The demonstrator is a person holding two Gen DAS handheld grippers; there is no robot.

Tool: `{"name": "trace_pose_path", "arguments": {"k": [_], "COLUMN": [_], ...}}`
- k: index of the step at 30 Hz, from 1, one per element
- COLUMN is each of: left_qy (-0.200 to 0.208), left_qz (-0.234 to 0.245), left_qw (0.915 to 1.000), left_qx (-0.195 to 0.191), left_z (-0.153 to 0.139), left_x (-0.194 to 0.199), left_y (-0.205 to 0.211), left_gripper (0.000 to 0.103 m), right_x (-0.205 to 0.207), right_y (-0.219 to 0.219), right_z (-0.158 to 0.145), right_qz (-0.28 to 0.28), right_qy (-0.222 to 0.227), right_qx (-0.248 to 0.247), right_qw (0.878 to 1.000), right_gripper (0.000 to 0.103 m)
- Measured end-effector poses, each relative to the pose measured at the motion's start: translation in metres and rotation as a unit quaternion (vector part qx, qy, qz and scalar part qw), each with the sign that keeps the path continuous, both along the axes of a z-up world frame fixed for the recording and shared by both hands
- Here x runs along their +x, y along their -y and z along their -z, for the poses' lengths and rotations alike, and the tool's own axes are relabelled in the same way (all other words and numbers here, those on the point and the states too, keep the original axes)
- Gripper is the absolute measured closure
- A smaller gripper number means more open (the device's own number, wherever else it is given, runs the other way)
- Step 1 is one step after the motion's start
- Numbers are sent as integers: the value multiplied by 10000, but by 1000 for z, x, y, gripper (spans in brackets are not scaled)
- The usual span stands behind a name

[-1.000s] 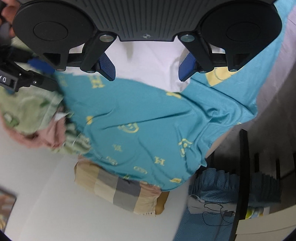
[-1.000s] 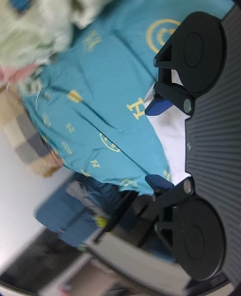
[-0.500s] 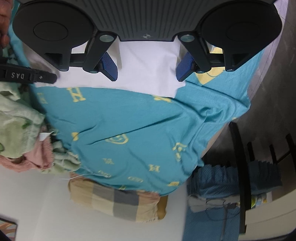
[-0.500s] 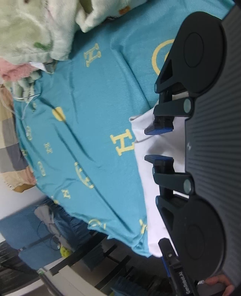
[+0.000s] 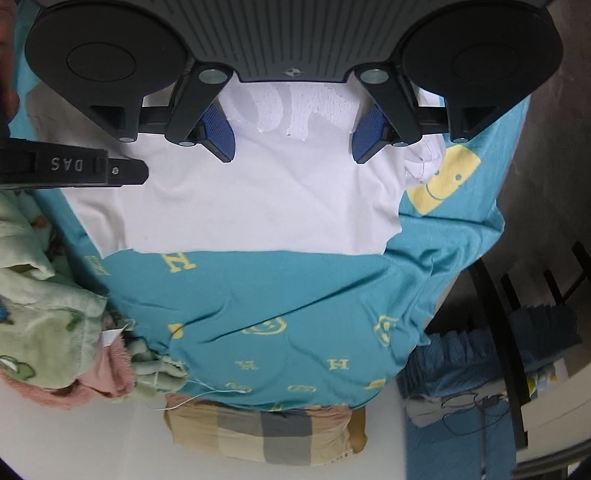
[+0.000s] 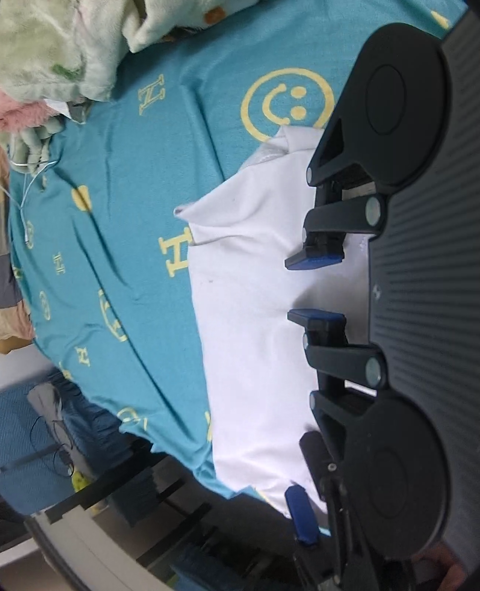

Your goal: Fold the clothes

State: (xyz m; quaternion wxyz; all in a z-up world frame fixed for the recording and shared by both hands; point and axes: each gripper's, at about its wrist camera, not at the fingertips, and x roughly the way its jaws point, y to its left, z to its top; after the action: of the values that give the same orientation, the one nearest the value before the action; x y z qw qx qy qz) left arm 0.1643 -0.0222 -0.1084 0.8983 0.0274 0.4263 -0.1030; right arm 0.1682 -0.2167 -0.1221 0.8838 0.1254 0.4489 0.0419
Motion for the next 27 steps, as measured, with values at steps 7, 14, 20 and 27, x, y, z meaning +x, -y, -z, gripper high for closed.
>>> {"name": "trace_pose_path", "arguments": {"k": [7, 14, 20, 27], "left_qy": [154, -15, -266, -1349], "left_qz": [58, 112, -49, -683], "left_qw": [9998, 9997, 9995, 9654], "left_qx": [-103, 208, -164, -2125], "left_z": [-23, -19, -30, -30], "left_x": [-22, -56, -60, -70], "left_y": [-1, 7, -3, -49], "left_gripper": [31, 30, 25, 17], "right_x": [-17, -61, -59, -54], "right_y": [3, -1, 1, 2], "right_z": [-8, -25, -18, -15], "right_qz": [159, 256, 202, 208], "right_qy": [61, 187, 0, -87], "right_qx": [31, -50, -72, -39], "right_qw": [9999, 9995, 9998, 9997], "right_gripper": [78, 76, 78, 78]}}
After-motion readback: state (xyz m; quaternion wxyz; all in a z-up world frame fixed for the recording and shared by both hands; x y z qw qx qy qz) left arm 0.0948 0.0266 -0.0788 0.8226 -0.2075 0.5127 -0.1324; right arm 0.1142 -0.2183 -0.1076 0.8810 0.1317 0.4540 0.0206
